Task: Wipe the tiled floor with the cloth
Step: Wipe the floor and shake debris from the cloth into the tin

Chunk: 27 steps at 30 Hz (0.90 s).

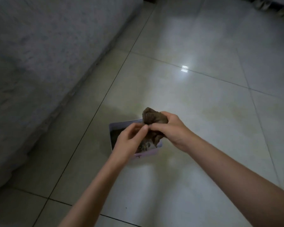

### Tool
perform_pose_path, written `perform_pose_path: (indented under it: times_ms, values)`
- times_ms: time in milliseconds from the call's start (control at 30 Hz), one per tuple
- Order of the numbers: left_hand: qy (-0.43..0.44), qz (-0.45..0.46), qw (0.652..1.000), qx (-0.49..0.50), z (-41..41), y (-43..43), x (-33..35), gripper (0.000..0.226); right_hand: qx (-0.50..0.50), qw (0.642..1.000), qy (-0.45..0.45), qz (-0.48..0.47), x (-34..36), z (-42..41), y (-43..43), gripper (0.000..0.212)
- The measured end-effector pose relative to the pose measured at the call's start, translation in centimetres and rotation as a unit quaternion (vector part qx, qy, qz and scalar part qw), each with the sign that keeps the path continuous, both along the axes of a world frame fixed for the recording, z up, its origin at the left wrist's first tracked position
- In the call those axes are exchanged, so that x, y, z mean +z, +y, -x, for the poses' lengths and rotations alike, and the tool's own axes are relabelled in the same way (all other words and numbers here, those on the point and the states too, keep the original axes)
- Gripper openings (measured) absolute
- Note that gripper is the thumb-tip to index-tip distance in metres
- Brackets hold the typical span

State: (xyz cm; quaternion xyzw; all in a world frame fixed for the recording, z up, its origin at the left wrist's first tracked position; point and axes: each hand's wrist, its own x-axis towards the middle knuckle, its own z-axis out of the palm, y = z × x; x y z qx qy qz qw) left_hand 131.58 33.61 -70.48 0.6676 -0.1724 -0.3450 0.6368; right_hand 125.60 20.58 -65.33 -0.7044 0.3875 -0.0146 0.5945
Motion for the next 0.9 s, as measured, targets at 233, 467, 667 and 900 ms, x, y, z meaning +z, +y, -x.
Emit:
perform_pose_path:
  times_ms: [233, 467, 667, 900]
  values:
    - [0.068, 0.088, 0.994, 0.004, -3.9, -0.5, -0.7, 0.013, 0.148, 0.987, 0.054, 0.032, 1.5, -1.0, -1.3, 0.064]
    - [-0.011, 0.056, 0.997, 0.055, -6.2, 0.9, -0.5, 0.024, 0.117, 0.935, 0.038, 0.333, 3.2, -1.5, -0.7, 0.018]
    - [-0.091, 0.039, 0.991, 0.085, -6.8, 1.8, -0.1, 0.023, 0.146, 0.890, -0.041, 0.431, 4.4, -1.7, 0.5, 0.015]
    - [-0.151, -0.003, 0.985, 0.085, -6.6, 2.9, -0.1, 0.016, 0.193, 0.825, -0.014, 0.531, 3.4, -1.4, 1.7, 0.012]
